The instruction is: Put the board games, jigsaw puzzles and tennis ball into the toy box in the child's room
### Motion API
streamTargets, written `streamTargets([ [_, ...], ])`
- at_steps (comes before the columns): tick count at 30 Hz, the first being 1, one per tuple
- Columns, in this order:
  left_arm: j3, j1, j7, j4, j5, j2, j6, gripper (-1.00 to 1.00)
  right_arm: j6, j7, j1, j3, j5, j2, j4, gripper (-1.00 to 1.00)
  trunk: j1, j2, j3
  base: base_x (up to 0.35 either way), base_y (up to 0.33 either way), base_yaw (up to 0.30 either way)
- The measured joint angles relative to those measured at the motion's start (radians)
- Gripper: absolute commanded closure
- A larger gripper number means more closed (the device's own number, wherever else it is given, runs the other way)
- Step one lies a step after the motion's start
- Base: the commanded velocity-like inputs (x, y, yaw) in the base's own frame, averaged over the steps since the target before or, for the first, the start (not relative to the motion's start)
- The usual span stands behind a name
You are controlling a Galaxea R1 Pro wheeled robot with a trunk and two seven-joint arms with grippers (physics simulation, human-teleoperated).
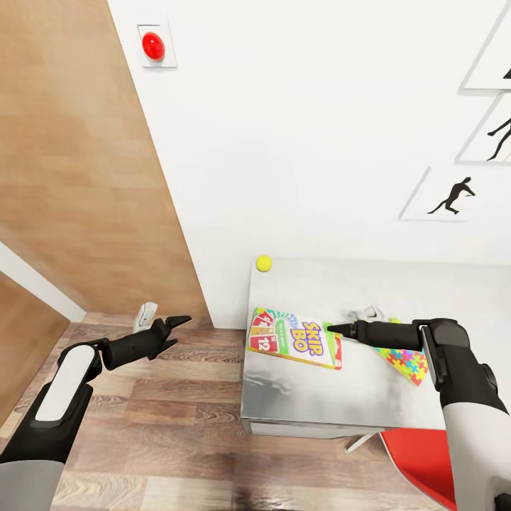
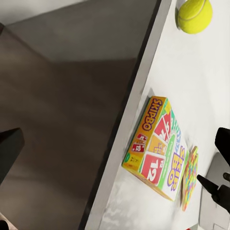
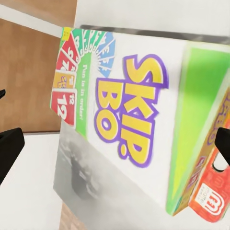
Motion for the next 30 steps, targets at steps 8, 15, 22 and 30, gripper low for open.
streamTargets([
  [8, -0.001, 0.000, 0.000, 0.000, 0.000, 0.000, 0.000, -1.00, 0.000, -0.004, -0.003, -0.004, 0.000, 0.000, 0.005, -1.00, 0.000, 0.000, 0.000, 0.000, 0.000, 0.000],
  [15, -0.001, 0.000, 0.000, 0.000, 0.000, 0.000, 0.000, -1.00, 0.000, -0.005, -0.006, -0.006, -0.001, 0.000, 0.018, -1.00, 0.000, 0.000, 0.000, 0.000, 0.000, 0.000],
  [22, -0.001, 0.000, 0.000, 0.000, 0.000, 0.000, 0.000, -1.00, 0.000, -0.006, -0.010, -0.007, -0.001, 0.000, 0.042, -1.00, 0.000, 0.000, 0.000, 0.000, 0.000, 0.000],
  [30, -0.001, 0.000, 0.000, 0.000, 0.000, 0.000, 0.000, -1.00, 0.000, -0.009, -0.012, -0.007, 0.000, 0.001, 0.052, -1.00, 0.000, 0.000, 0.000, 0.000, 0.000, 0.000],
])
